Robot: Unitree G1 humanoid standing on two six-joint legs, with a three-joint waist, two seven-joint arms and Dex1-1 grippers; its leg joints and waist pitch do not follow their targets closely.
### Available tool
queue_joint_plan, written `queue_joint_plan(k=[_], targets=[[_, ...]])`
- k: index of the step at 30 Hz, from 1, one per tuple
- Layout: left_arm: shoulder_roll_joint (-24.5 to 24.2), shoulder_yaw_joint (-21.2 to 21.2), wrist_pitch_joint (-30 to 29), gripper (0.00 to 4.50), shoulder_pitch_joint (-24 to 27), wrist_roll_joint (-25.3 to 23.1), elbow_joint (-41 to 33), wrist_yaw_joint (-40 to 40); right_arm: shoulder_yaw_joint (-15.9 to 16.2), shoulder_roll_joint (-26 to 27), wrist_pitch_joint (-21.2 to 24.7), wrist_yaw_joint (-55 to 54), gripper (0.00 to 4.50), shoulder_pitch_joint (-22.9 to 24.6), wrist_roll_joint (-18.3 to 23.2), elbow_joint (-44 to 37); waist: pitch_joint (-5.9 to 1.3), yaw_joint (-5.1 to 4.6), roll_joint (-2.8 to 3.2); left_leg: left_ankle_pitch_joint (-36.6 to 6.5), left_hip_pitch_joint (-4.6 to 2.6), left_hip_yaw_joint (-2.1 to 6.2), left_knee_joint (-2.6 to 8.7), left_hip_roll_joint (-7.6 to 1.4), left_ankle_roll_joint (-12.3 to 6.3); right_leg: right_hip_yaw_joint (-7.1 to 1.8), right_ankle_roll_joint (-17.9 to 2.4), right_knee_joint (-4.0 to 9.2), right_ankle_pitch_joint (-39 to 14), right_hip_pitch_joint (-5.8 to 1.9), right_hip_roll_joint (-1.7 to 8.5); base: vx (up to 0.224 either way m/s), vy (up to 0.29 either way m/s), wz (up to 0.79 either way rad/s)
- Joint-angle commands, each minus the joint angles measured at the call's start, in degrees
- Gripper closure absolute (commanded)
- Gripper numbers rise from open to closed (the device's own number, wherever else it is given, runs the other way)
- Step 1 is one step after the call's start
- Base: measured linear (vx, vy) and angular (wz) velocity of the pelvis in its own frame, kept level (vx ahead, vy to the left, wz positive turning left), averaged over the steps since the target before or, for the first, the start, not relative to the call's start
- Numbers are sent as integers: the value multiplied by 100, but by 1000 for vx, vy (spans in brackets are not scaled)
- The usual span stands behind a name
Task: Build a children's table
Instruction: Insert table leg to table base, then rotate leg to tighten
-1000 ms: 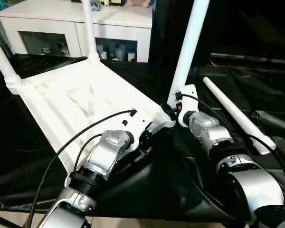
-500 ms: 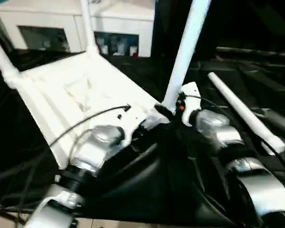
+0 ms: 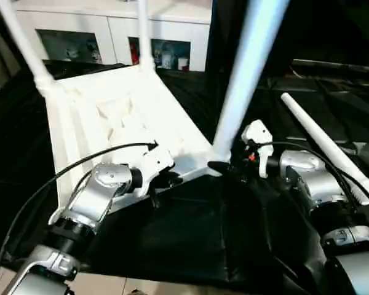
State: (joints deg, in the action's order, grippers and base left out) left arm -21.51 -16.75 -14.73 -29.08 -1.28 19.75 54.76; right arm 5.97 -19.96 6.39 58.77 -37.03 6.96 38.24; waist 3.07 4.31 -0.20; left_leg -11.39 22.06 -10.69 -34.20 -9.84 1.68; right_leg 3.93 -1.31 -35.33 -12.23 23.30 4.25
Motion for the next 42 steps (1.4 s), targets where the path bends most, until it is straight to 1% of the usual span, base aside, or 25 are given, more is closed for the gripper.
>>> queue_joint_plan(k=[1,2,3,5,6,9,10,16,18,24,27,29,30,31,32,33,34,35,36,37,38,39,40,41,42], targets=[[95,13,381,450,-84,297,-516,146,75,56,178,-67,40,105,-48,-31,-409,10,-5,68,-132,112,318,-387,-696,-308,-1772,228,826,-349,462,0,0,0],[97,16,390,450,-82,298,-520,155,74,73,176,-100,40,100,-61,-10,-412,15,-7,87,-130,110,313,-385,-704,-307,-1773,225,846,-350,463,0,0,0],[94,17,406,450,-85,305,-514,178,74,83,196,-97,60,111,-65,-20,-418,34,-7,105,-133,106,305,-383,-716,-305,-1771,221,858,-353,466,0,0,0],[92,18,418,450,-87,309,-509,192,78,82,205,-93,72,121,-74,-25,-421,58,-16,133,-131,104,299,-383,-725,-305,-1761,212,882,-353,463,0,0,0],[88,22,428,450,-91,312,-501,204,84,76,219,-83,79,130,-79,-32,-422,72,-7,133,-132,104,295,-383,-725,-303,-1759,210,869,-350,463,0,0,0],[76,38,456,450,-96,313,-482,235,115,36,283,-50,105,162,-80,-74,-421,79,-13,124,-122,109,292,-380,-712,-298,-1740,206,839,-358,457,0,0,0],[68,51,469,450,-92,308,-478,256,121,11,316,-50,114,182,-82,-90,-418,81,-2,64,-125,108,294,-383,-688,-297,-1730,215,757,-354,461,0,0,0],[58,74,486,450,-81,293,-463,314,153,-25,359,-2,164,217,-106,-82,-409,81,-11,-144,-124,112,302,-381,-550,-303,-1674,231,464,-354,466,0,0,0],[50,76,481,450,-72,297,-469,345,184,-42,381,56,169,238,-121,-61,-411,78,-21,-157,-119,111,297,-376,-527,-305,-1660,227,441,-357,463,0,0,0],[6,81,448,450,-46,328,-491,465,234,-52,451,144,184,278,-131,17,-422,90,-27,-53,-117,108,275,-371,-597,-302,-1679,205,566,-354,461,0,0,0],[27,109,378,450,-41,358,-479,465,180,28,532,21,184,280,-116,228,-418,88,-22,-85,-114,111,276,-372,-589,-300,-1680,208,502,-349,460,0,0,0],[125,165,249,450,-84,347,-388,305,76,150,650,-311,184,222,-128,533,-415,82,-22,-156,-114,110,279,-371,-555,-304,-1688,221,401,-350,469,0,0,0],[196,188,145,450,-129,291,-300,138,14,235,714,-546,184,185,-141,722,-401,53,-17,-209,-114,108,291,-371,-505,-308,-1701,226,310,-341,464,0,0,0],[375,227,-25,450,-270,137,-19,-266,-98,454,786,-1198,184,91,-207,1181,-386,44,-22,-379,-130,114,307,-376,-412,-306,-1676,267,37,-333,470,0,0,0],[375,227,-25,450,-270,137,-19,-266,-98,454,786,-1198,184,91,-207,1181,-363,20,-10,-514,-140,105,322,-368,-348,-312,-1660,297,-178,-309,467,0,0,0],[485,238,-95,450,-362,39,152,-517,-171,596,835,-1559,184,34,-211,1417,-328,13,-12,-892,-168,120,358,-360,-151,-310,-1545,373,-803,-321,482,0,0,0],[590,255,-151,450,-444,-38,298,-747,-247,728,893,-1874,185,-20,-196,1611,-309,-5,-14,-1051,-183,122,368,-354,-62,-318,-1469,408,-1097,-307,488,0,0,0],[674,276,-221,450,-500,-70,388,-906,-307,821,928,-2120,185,-61,-185,1739,-276,-26,-2,-1388,-208,152,410,-361,123,-315,-1308,464,-1709,-302,504,0,0,0],[686,278,-230,450,-507,-73,398,-925,-315,833,930,-2152,185,-67,-182,1755,-265,-47,-10,-1707,-256,167,421,-360,214,-314,-1157,518,-2145,-276,509,0,0,0],[1034,360,-496,450,-716,-175,709,-1553,-535,1186,974,-3056,185,-236,-104,2229,-243,-101,-2,-1914,-259,182,443,-358,292,-322,-1064,533,-2390,-252,500,0,0,0],[1264,338,-655,450,-818,-280,860,-1918,-550,1395,845,-3674,185,-344,-185,2472,-238,-118,27,-2021,-287,200,446,-352,349,-313,-1035,549,-2524,-237,504,0,0,0],[1411,314,-758,450,-877,-354,949,-2154,-559,1533,741,-4075,185,-420,-261,2636,-228,-156,12,-2278,-333,218,448,-341,435,-296,-937,596,-2823,-200,499,0,0,0],[1532,278,-814,450,-901,-415,973,-2321,-626,1664,715,-4306,185,-491,-229,2728,-253,-160,11,-2296,-330,235,448,-338,457,-289,-902,593,-2849,-221,516,0,0,0],[1652,239,-865,450,-918,-472,985,-2475,-708,1797,700,-4519,185,-565,-180,2814,-263,-175,6,-2244,-280,249,472,-343,442,-285,-840,599,-2763,-257,522,0,0,0],[1758,208,-921,450,-926,-509,972,-2576,-781,1905,695,-4676,185,-642,-139,2894,-278,-182,-35,-2162,-270,242,479,-351,396,-290,-830,599,-2561,-258,514,0,0,0]])
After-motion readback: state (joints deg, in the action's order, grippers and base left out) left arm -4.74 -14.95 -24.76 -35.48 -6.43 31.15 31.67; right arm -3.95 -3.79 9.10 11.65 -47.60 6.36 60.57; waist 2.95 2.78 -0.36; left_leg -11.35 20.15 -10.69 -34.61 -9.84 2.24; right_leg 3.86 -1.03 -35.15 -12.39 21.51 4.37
